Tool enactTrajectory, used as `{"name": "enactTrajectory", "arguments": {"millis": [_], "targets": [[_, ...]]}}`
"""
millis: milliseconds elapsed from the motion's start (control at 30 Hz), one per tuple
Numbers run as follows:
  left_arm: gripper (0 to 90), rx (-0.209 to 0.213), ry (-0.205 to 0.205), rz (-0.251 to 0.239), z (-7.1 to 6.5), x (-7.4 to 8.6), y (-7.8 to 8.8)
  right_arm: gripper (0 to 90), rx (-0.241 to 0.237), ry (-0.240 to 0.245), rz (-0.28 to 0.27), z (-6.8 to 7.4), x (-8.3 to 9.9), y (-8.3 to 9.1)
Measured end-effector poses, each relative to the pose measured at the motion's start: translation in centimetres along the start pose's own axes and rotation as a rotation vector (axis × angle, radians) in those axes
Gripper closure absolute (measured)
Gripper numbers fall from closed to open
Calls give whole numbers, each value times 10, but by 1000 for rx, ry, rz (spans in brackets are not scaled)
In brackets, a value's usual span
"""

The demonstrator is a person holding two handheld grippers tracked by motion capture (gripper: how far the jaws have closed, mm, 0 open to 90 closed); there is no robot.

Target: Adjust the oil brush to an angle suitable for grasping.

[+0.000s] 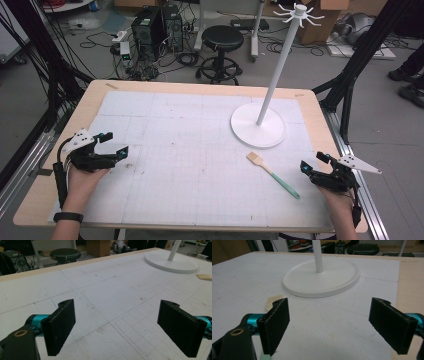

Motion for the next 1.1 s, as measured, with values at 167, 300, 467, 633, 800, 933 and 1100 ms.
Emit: {"name": "enactTrajectory", "arguments": {"millis": [167, 300, 467, 633, 800, 933, 1100], "targets": [[155, 0, -2, 2, 1, 0, 1, 161, -2, 1, 2, 0, 0, 0], [156, 3, -1, -1, 1, 0, 1, 161, -2, -1, 2, 0, 0, 0], [155, 3, -5, 3, 0, 0, 1, 161, -6, -4, -3, -1, -1, 2], [155, 4, -8, 8, 0, 1, 1, 162, -31, -9, -9, 3, -6, 6], [155, 6, -9, 10, 0, 1, 0, 162, -57, 0, 6, 11, -5, 3], [156, 8, -11, 9, 0, 0, 0, 162, -77, 25, 27, 20, -4, -1], [156, 14, -11, 17, -1, 1, -1, 177, -108, 69, 71, 31, 0, -6]]}}
Point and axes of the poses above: each handheld gripper's, and its own axes: y roughly backward along the jaws, x roughly out of its underside, z roughly to its left, the point moved 6 cm from there along -y, roughly forward along the jaws, and after that the axes turned 14 degrees about x, right-handed, at the moved point
